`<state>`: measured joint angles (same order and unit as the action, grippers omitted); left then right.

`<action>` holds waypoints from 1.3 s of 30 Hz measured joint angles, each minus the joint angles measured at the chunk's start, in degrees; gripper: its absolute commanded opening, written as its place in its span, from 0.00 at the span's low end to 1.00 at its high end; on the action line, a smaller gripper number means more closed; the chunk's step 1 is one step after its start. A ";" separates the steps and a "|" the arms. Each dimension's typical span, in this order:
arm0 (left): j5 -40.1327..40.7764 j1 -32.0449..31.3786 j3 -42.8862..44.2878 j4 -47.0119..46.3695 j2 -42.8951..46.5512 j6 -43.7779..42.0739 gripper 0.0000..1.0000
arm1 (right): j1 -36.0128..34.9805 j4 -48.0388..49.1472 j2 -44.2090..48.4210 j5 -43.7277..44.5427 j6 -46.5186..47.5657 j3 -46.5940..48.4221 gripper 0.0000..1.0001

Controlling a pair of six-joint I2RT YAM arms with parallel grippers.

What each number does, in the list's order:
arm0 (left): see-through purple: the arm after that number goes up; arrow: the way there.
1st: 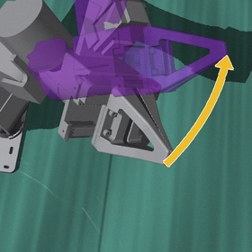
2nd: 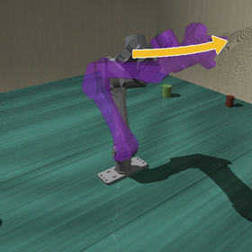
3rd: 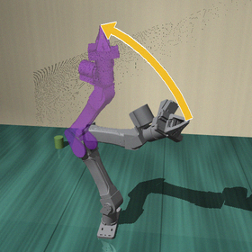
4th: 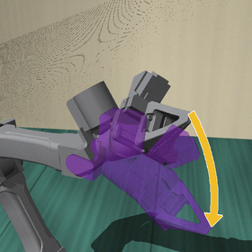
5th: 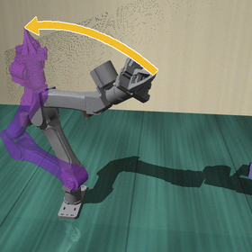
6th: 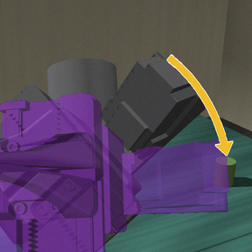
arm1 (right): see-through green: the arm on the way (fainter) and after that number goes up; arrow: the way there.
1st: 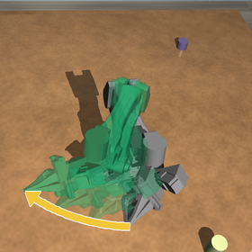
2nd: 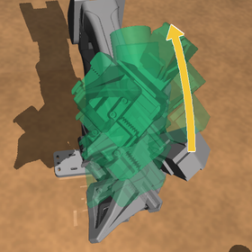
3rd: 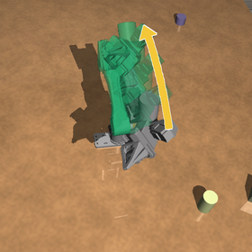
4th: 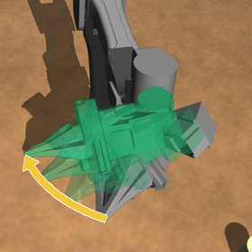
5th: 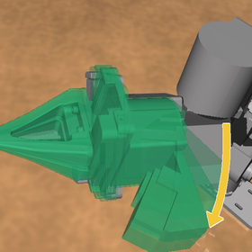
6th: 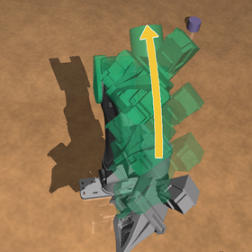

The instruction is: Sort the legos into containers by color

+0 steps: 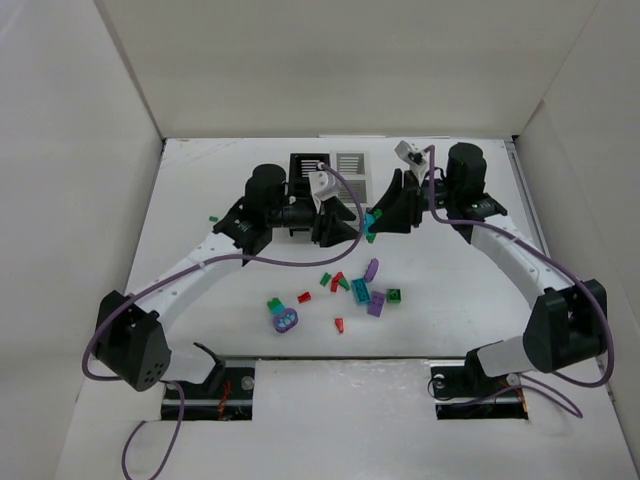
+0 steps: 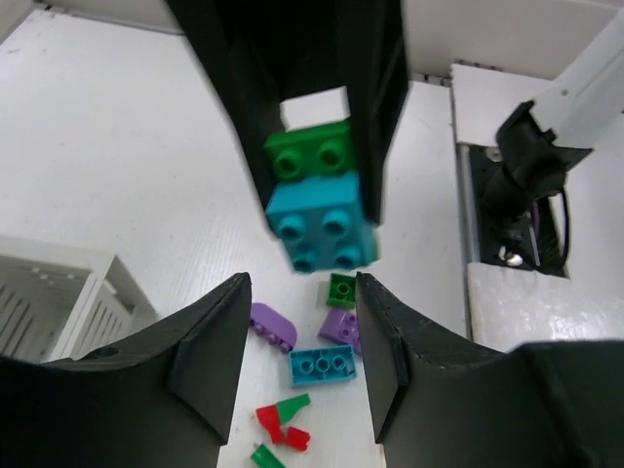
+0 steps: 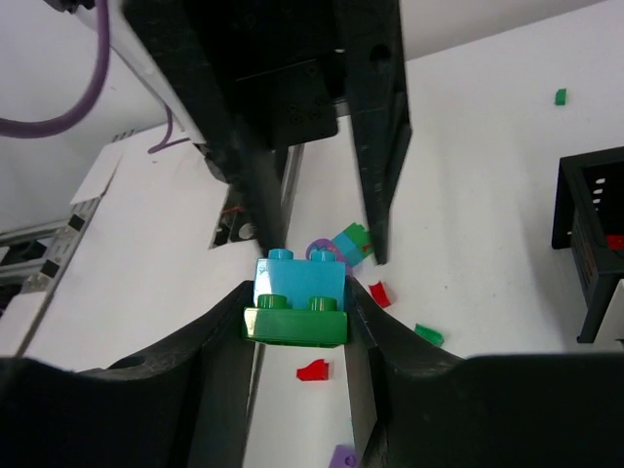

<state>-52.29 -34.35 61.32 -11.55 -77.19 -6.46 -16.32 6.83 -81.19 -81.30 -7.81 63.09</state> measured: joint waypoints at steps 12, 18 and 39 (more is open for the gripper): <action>1.64 1.44 0.00 2.34 0.17 -2.05 0.51 | 0.04 -0.09 1.79 -2.45 -1.75 0.31 0.03; -0.90 1.44 0.00 1.73 0.17 -2.05 0.55 | 0.04 -0.11 0.98 -2.62 -1.75 0.33 0.03; -3.19 2.23 -0.13 -0.20 0.24 -0.72 0.67 | -2.54 -0.48 -1.46 -3.23 -1.68 2.25 0.03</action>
<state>-55.48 -32.12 61.19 -11.75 -76.95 -7.18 -18.85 6.35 -82.65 -84.53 -9.50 65.34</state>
